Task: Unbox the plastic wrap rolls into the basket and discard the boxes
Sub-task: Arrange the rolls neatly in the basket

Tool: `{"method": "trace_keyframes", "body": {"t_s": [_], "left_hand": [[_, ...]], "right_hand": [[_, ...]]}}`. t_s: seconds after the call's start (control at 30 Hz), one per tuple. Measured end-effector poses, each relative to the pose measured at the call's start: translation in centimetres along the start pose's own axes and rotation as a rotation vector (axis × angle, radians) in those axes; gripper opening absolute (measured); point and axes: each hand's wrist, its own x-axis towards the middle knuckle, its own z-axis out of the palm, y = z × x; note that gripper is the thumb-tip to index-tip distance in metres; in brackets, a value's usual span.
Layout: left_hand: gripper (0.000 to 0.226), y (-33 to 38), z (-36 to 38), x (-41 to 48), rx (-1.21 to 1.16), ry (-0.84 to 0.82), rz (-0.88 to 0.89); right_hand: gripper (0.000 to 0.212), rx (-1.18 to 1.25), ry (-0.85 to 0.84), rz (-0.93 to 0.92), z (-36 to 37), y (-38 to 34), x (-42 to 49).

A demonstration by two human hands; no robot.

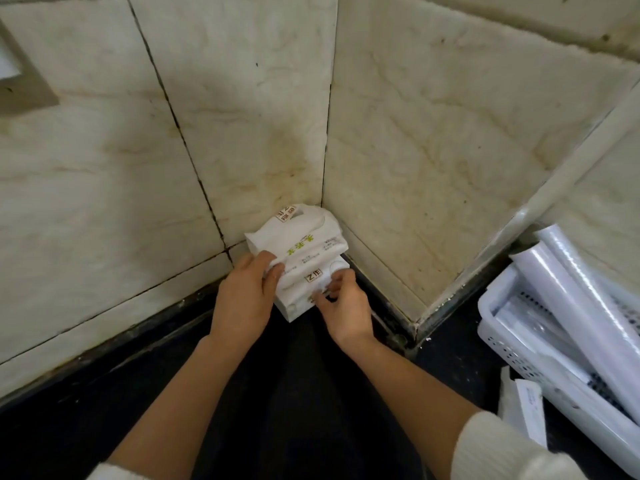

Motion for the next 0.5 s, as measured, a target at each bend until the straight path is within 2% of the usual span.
{"method": "trace_keyframes", "body": {"t_s": [0.13,0.23,0.33,0.4,0.5], "left_hand": [[0.023,-0.2,0.7,-0.4,0.005,-0.051,-0.029],[0.037,0.2,0.6,-1.2,0.039,-0.086,-0.096],[0.044,2.0,0.3,-3.0,0.004,0.010,-0.132],[0.042,4.3,0.6,-4.7,-0.061,0.031,-0.114],[0.036,8.8,2.5,-7.7,-0.119,-0.082,-0.025]], "right_hand": [[0.023,0.039,-0.040,-0.013,-1.1,0.4,-0.1],[0.019,0.042,-0.060,-0.052,-2.9,0.9,-1.4],[0.017,0.054,-0.035,-0.091,-5.6,1.8,-4.0],[0.014,0.037,-0.020,-0.124,-8.2,2.9,-6.0],[0.010,0.027,0.003,-0.157,-12.8,4.7,-8.8]]}}
